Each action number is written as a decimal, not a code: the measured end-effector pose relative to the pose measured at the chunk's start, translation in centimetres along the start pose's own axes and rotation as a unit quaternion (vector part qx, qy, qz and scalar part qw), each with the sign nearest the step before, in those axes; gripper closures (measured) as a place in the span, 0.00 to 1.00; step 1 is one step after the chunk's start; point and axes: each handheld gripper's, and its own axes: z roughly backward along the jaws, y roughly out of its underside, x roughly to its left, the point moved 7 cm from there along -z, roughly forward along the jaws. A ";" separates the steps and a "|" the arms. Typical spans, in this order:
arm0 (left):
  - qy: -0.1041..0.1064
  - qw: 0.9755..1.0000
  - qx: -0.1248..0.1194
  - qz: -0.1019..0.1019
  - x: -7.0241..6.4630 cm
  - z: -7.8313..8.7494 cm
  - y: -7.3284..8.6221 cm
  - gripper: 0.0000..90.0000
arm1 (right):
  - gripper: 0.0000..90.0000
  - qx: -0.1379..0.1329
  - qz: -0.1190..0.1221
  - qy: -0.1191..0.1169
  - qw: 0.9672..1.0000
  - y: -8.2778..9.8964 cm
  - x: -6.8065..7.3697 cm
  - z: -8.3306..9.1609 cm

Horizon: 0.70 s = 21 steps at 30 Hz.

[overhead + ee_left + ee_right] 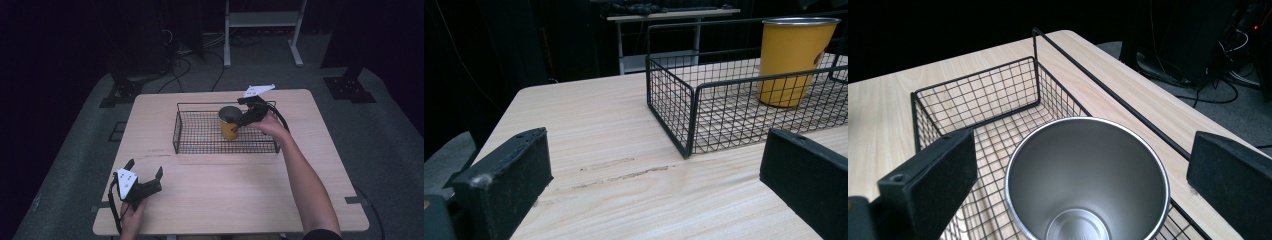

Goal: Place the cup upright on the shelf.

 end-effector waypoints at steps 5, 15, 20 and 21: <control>-0.001 1.000 0.000 0.000 0.0 0.0 0.0 0.00 | 0.00 -0.012 0.001 -0.005 1.000 -0.2 0.3 1.2; 0.001 1.000 -0.002 -0.003 0.0 0.1 0.0 0.00 | 0.00 -0.036 -0.003 -0.003 0.999 -0.3 0.5 4.1; 0.001 1.000 -0.002 -0.004 -0.1 0.1 0.0 0.00 | 0.00 -0.035 -0.005 0.002 0.999 0.1 0.7 5.1; 0.001 1.000 -0.002 -0.004 -0.1 0.1 0.0 0.00 | 0.00 -0.035 -0.005 0.002 0.999 0.1 0.7 5.1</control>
